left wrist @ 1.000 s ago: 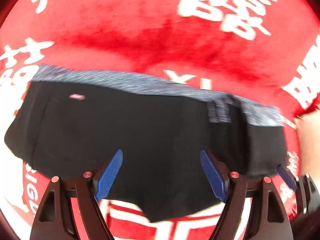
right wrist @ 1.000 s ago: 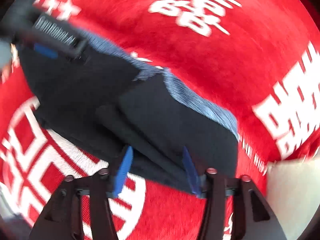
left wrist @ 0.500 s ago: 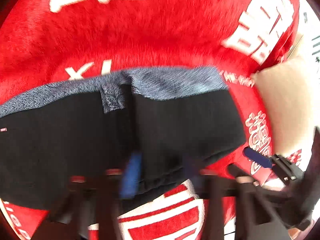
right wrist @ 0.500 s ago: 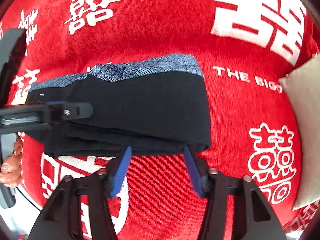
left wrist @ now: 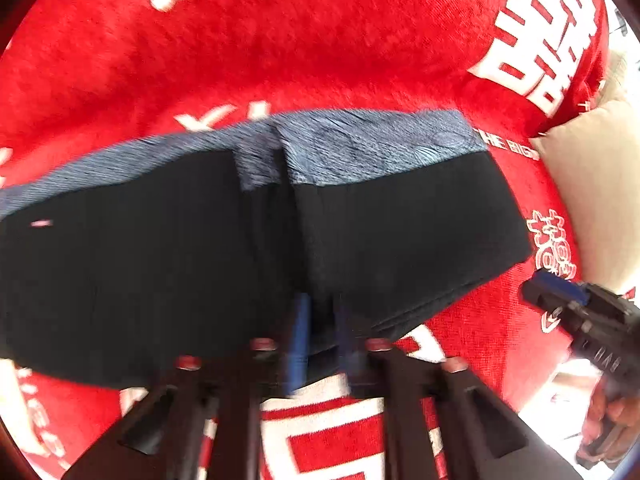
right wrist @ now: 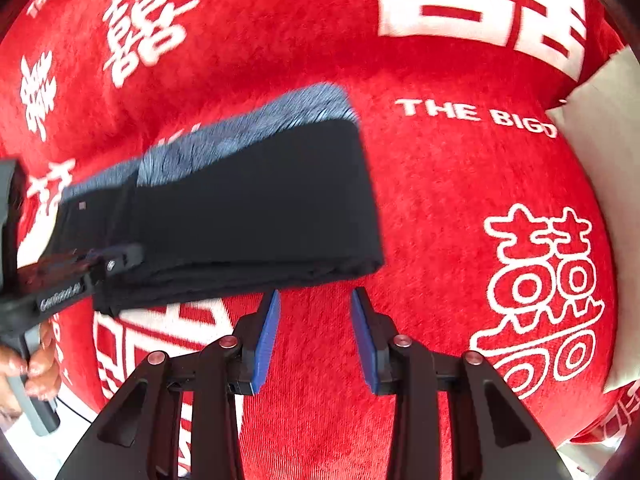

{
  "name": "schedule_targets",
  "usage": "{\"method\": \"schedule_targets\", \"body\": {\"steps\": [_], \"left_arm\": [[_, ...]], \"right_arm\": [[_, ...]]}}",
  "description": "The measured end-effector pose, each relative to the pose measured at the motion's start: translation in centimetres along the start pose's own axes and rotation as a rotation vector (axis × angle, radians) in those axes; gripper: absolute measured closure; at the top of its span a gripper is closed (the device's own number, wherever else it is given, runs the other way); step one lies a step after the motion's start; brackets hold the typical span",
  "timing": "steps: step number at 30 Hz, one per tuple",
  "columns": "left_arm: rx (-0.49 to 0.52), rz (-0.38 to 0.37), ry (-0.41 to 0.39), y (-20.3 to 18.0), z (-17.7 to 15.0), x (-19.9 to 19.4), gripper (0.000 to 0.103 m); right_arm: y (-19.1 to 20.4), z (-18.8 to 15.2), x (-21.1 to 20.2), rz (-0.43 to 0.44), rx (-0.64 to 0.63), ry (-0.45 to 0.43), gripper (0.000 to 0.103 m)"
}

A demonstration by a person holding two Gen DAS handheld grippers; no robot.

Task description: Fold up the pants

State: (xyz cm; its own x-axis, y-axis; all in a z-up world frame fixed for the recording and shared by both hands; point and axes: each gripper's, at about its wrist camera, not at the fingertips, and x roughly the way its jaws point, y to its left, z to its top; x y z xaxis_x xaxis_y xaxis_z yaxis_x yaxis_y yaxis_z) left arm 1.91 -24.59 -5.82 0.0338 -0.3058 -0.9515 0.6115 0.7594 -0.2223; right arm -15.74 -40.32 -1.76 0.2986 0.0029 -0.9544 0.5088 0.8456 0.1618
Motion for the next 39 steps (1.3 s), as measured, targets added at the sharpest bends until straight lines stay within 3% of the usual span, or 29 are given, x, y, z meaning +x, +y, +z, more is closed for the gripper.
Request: {"method": "schedule_targets", "body": {"steps": [1,2,7,10,14,17,18,20,24,30,33,39], "left_arm": [[-0.012,0.013,-0.016,0.2,0.0,-0.7,0.050],[-0.028,0.013,-0.035,0.4,0.0,-1.7,0.043],[-0.026,0.001,-0.095,-0.9,2.9,-3.5,0.043],[-0.009,-0.003,-0.116,-2.6,5.1,-1.9,0.043],[-0.056,0.032,-0.095,-3.1,6.9,1.7,0.043],[-0.091,0.095,-0.057,-1.7,6.3,3.9,0.043],[-0.118,0.080,-0.029,-0.6,5.7,4.8,0.043],[-0.109,0.048,-0.068,0.0,4.9,4.4,0.043],[-0.051,0.083,-0.068,-0.6,4.0,4.1,0.043],[-0.054,0.082,-0.069,-0.5,3.0,3.5,0.043],[-0.067,0.127,-0.059,0.3,2.0,2.8,0.028],[-0.130,0.120,-0.061,2.6,0.2,1.1,0.027]], "right_arm": [[-0.5,0.4,-0.3,0.010,0.016,-0.008,0.063],[-1.0,1.0,-0.6,0.018,0.034,-0.021,0.063],[-2.8,4.6,-0.5,0.030,0.079,-0.055,0.063],[-3.3,8.1,0.7,0.061,0.112,-0.064,0.075],[-2.4,11.6,3.1,0.105,0.121,-0.043,0.075],[-1.1,13.0,5.2,0.125,0.087,-0.013,0.075],[-0.7,13.0,5.9,0.126,0.076,0.002,0.075],[0.0,12.6,7.7,0.102,0.043,0.033,0.075],[0.3,12.0,9.0,0.091,0.005,-0.001,0.075],[0.7,12.0,8.1,0.100,-0.002,0.032,0.070],[0.9,10.9,7.1,0.108,0.000,0.036,0.063],[3.1,7.4,4.9,0.081,-0.041,0.012,0.062]]}}
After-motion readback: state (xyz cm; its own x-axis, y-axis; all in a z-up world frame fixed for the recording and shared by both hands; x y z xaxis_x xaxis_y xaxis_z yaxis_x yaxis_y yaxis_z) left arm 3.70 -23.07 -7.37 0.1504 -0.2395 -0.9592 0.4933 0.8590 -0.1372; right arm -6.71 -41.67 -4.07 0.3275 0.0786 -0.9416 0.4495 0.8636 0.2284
